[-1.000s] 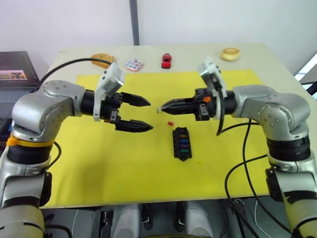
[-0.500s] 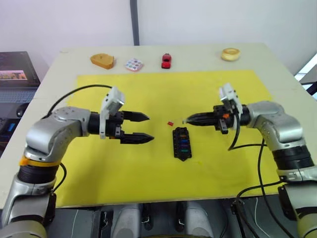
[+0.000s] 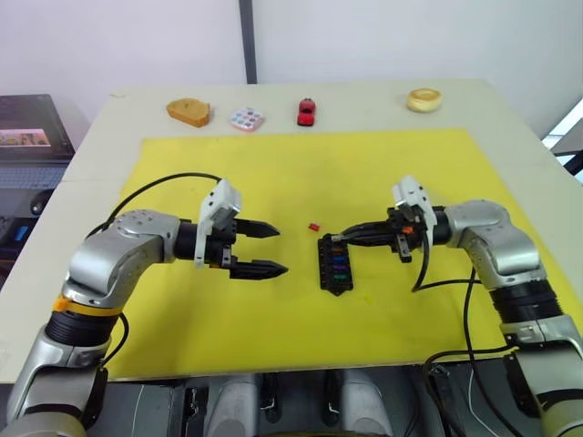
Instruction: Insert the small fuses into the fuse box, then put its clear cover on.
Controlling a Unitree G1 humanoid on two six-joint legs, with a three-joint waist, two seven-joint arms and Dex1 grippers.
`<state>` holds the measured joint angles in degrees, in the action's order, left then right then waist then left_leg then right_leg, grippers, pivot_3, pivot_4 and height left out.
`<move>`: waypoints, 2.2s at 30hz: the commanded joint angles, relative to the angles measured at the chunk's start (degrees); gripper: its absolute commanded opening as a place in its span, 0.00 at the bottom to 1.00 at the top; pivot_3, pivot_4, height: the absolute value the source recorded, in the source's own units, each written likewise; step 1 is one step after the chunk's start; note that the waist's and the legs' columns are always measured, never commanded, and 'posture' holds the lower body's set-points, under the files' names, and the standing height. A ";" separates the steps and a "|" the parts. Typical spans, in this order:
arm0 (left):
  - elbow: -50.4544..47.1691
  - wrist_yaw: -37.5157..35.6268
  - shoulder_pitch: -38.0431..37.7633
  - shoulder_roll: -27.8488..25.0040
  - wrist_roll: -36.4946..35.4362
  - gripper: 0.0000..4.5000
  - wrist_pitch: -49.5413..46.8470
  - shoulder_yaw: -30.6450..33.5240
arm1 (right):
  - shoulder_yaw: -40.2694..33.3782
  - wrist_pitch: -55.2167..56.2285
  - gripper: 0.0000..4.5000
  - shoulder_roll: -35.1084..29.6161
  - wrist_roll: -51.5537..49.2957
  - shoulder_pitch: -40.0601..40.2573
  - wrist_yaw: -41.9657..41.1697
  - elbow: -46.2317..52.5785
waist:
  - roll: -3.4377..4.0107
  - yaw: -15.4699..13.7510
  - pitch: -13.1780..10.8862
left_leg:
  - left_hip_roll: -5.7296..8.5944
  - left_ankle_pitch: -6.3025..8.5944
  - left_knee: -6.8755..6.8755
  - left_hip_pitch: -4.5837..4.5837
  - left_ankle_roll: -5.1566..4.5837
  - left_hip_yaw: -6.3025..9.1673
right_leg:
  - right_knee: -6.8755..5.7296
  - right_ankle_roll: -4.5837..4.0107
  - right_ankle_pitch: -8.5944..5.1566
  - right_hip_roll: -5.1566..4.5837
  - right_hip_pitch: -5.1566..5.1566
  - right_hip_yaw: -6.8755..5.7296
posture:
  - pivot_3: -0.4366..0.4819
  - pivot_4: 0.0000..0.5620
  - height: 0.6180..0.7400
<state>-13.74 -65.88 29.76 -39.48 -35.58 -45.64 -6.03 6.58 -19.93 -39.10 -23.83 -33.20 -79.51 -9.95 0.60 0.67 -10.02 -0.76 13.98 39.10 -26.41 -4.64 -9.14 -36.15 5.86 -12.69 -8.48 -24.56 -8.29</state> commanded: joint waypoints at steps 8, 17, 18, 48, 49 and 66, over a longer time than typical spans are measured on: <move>-0.81 -0.21 -0.10 -0.65 0.27 1.00 0.78 -0.03 | -1.27 0.43 0.00 1.45 -0.21 0.24 1.37 0.53 | 0.00 0.00 0.00 | 0.00 0.00 0.00 0.00 0.00 0.00 | 0.00 0.00 0.00 0.01 0.00 0.00 | 0.48 0.27 1.00; -1.51 0.35 -0.50 -0.76 0.06 1.00 0.38 0.21 | -1.27 0.79 0.00 1.67 0.46 0.72 1.88 -0.88 | 0.00 0.01 0.00 | 0.00 0.00 0.00 0.00 -0.01 0.00 | 0.00 0.00 0.00 0.01 0.01 0.00 | 0.48 0.27 1.00; -1.63 0.43 -0.55 -0.77 0.00 1.00 0.30 0.26 | -1.38 0.83 0.00 1.64 0.54 0.69 1.93 -1.15 | 0.00 0.00 0.00 | 0.00 0.00 0.00 0.00 -0.01 0.00 | 0.00 0.00 0.00 0.01 0.01 0.00 | 0.48 0.27 1.00; -2.03 0.84 -1.19 -0.72 -0.16 1.00 0.17 -0.28 | -3.07 -3.49 0.00 1.13 -0.80 0.61 3.33 2.14 | 0.00 0.01 0.00 | 0.00 0.00 0.01 0.01 -0.01 0.00 | 0.00 0.00 0.00 0.01 0.02 0.00 | 0.48 0.27 1.00; -2.10 0.88 -1.27 -0.71 -0.19 1.00 0.16 -0.25 | -3.01 -3.46 0.00 1.15 -0.69 0.70 3.35 2.16 | 0.00 0.01 0.00 | 0.00 -0.01 0.01 0.01 -0.01 0.00 | 0.00 0.00 0.00 0.02 0.02 0.00 | 0.48 0.27 1.00; -2.04 1.33 -1.54 -0.72 -0.08 1.00 0.44 -0.02 | -1.85 -1.05 0.00 1.43 2.34 2.06 2.57 0.21 | 0.00 0.01 0.00 | 0.00 0.00 0.01 0.01 -0.01 0.00 | -0.01 0.00 0.00 0.02 0.02 0.00 | 0.48 0.27 1.00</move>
<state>-14.04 -64.60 27.84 -39.57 -35.51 -45.75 -6.53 4.75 -21.77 -37.45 -21.62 -31.32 -76.89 -9.48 0.60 0.69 -10.02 -0.76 13.98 39.10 -26.40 -4.64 -9.14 -36.16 5.86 -12.69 -8.46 -24.54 -8.29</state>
